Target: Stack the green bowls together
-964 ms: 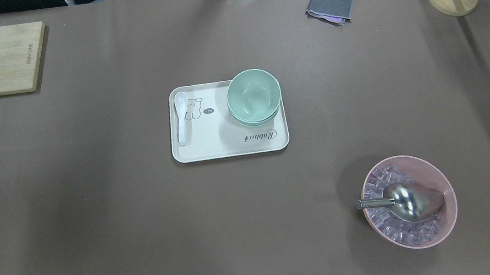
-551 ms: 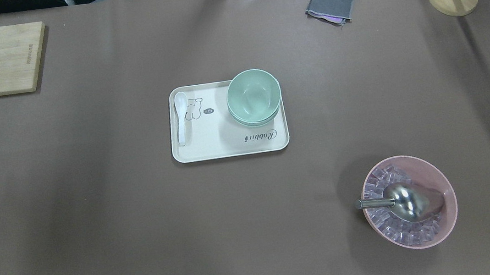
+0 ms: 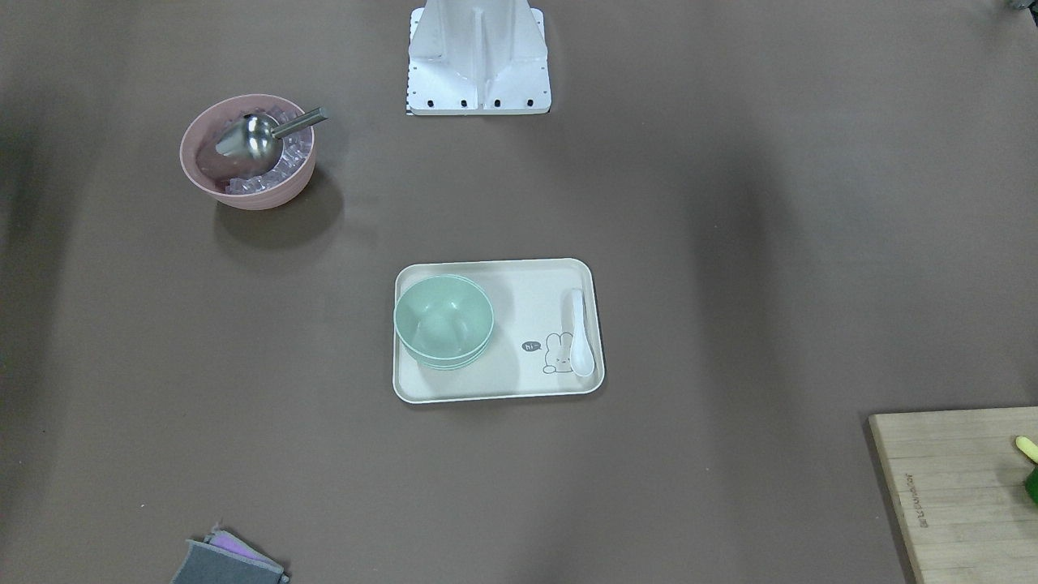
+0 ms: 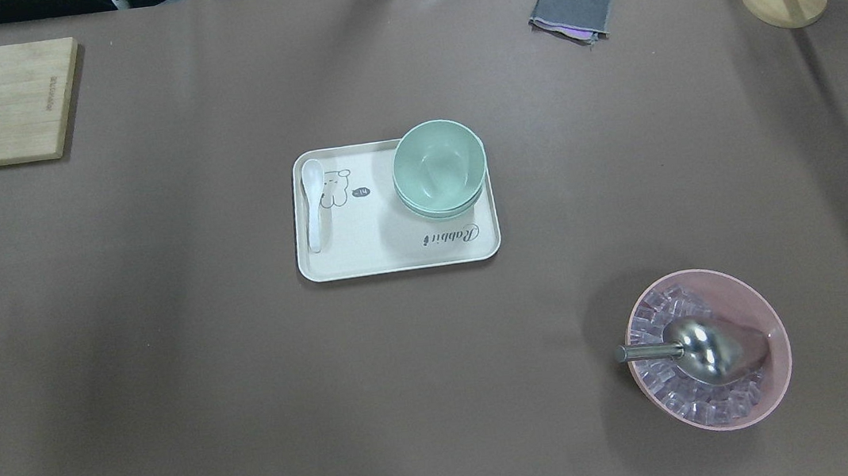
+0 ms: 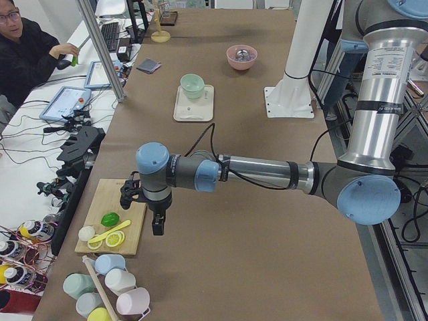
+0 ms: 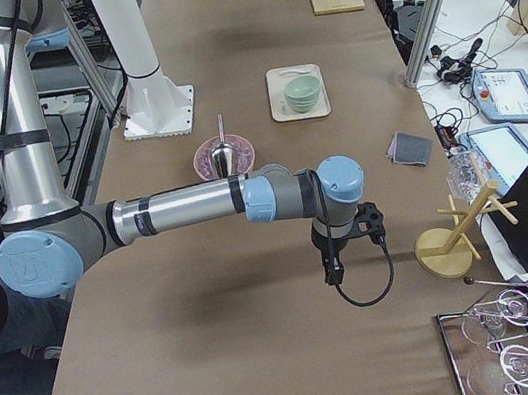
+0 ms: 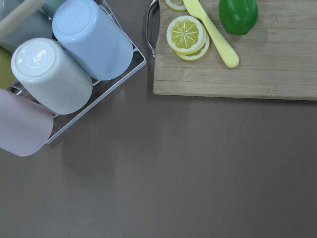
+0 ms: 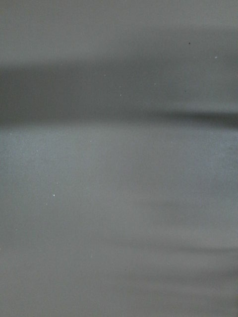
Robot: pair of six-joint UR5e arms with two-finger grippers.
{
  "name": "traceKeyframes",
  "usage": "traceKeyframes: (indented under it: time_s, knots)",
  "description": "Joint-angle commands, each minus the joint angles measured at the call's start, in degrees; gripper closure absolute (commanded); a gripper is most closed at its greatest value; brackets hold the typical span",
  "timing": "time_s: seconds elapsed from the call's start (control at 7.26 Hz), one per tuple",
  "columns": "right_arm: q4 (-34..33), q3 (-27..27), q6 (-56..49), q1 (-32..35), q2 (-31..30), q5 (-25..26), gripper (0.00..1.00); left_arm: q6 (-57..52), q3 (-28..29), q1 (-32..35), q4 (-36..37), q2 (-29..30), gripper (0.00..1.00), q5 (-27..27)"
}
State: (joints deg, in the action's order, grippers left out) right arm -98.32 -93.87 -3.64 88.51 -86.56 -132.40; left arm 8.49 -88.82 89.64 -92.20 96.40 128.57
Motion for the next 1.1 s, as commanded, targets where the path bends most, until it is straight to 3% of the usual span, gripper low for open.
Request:
traceKeyframes:
  time_s: [0.0, 0.96]
  knots:
    - [0.0, -0.3, 0.0, 0.0, 0.2, 0.1, 0.00, 0.0, 0.1, 0.0, 0.0, 0.1, 0.02, -0.1]
    - [0.0, -0.4, 0.0, 0.0, 0.3, 0.0, 0.00, 0.2, 0.7, -0.1, -0.1, 0.5, 0.02, -0.1]
